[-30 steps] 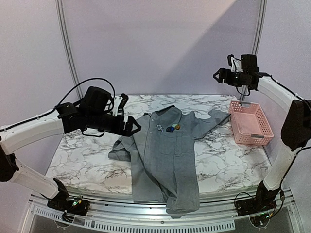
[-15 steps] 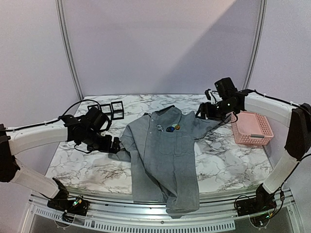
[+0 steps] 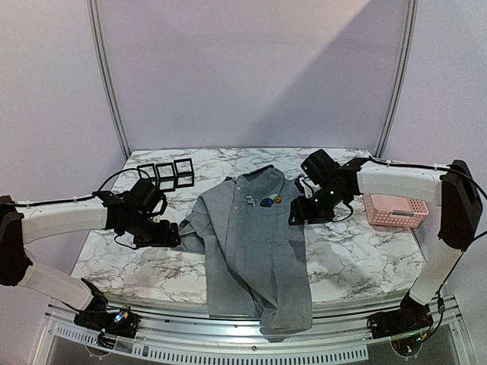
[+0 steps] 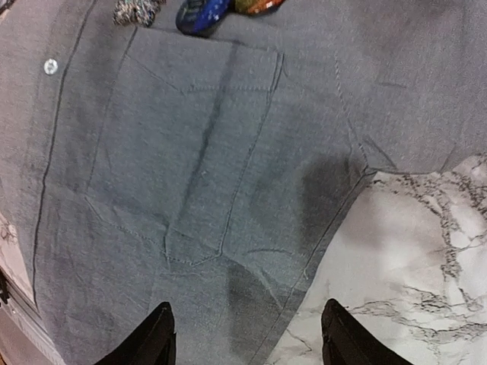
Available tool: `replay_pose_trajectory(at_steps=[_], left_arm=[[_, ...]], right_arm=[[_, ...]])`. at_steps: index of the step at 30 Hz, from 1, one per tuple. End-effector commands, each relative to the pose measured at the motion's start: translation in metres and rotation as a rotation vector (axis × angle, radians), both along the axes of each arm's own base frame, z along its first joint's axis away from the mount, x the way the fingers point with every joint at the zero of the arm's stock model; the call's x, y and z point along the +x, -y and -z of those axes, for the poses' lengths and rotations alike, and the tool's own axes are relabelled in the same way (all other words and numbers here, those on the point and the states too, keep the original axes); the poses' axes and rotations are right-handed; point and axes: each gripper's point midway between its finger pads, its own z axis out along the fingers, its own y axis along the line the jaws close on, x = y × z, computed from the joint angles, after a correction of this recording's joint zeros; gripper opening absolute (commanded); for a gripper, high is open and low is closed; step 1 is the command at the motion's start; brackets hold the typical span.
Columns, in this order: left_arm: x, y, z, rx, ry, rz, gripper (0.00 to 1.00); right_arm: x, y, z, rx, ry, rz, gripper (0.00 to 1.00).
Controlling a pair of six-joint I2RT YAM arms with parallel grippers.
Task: Remove the brooch from the garment
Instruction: Adjust the crumpled clothing at the center of the board.
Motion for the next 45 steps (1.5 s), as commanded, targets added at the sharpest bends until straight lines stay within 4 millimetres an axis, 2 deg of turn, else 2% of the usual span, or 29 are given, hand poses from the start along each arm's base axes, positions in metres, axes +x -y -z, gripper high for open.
replay_pose_trajectory(at_steps=[1,7,23,25,30,35,39,45], left_arm=[[0.004,0.007,0.005,-0.072,-0.001,-0.019,0.79],[0.005,0.015,0.016,-0.109,-0.03,-0.025,0.72],[0.006,0.025,0.026,-0.164,-0.056,-0.033,0.52],[0.006,0.023,0.027,-0.15,-0.055,-0.038,0.44],[0.004,0.021,0.036,-0.139,-0.075,-0.054,0.16],[0.007,0.017,0.034,-0.136,-0.049,-0.085,0.01],[0.012,0.018,0.028,-0.146,-0.027,-0.095,0.0],[0.015,0.019,0.023,-0.15,-0.01,-0.096,0.0]], right_arm=[[-0.011,-0.001,0.024,-0.029,-0.058,0.028,0.63],[-0.011,-0.008,0.027,-0.009,-0.062,0.03,0.63],[-0.013,-0.015,0.043,-0.003,-0.097,0.033,0.57],[-0.014,-0.015,0.046,-0.004,-0.105,0.032,0.56],[-0.014,-0.019,0.052,0.003,-0.119,0.028,0.5],[-0.014,-0.01,0.06,-0.07,-0.121,0.048,0.48],[-0.012,0.0,0.064,-0.132,-0.105,0.067,0.48],[-0.011,0.002,0.067,-0.173,-0.088,0.077,0.48]])
